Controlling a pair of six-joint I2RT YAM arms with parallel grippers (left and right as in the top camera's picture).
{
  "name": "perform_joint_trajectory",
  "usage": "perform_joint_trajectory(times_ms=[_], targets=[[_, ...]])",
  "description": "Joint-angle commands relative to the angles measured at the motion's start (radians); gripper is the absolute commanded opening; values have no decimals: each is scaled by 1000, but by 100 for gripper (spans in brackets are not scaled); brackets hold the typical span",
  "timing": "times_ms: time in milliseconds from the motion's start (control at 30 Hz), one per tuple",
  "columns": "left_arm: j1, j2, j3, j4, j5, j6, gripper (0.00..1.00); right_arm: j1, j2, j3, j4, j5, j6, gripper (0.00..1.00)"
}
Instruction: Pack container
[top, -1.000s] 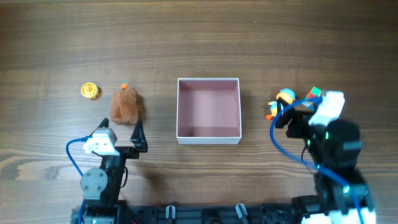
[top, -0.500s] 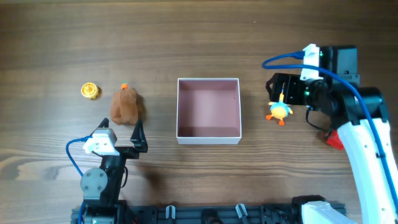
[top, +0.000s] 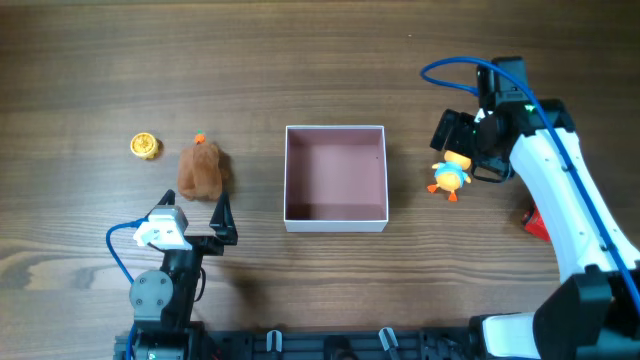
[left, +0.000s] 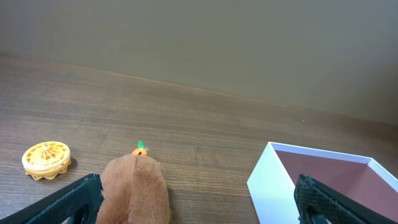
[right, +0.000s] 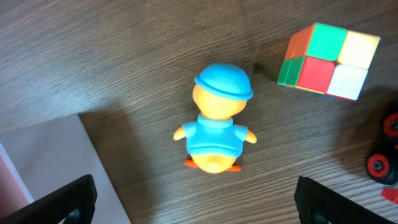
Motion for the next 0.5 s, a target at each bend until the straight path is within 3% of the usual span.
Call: perform_joint_trajectory(times_ms=[0, 300, 467], targets=[[6, -4, -9, 1, 18, 8, 100, -6, 50, 19, 13, 33, 88, 100], [7, -4, -9, 1, 18, 8, 100, -9, 132, 11, 78, -9, 131, 100], [7, -4, -9, 1, 18, 8, 100, -24, 140, 11, 93, 3, 50, 100]])
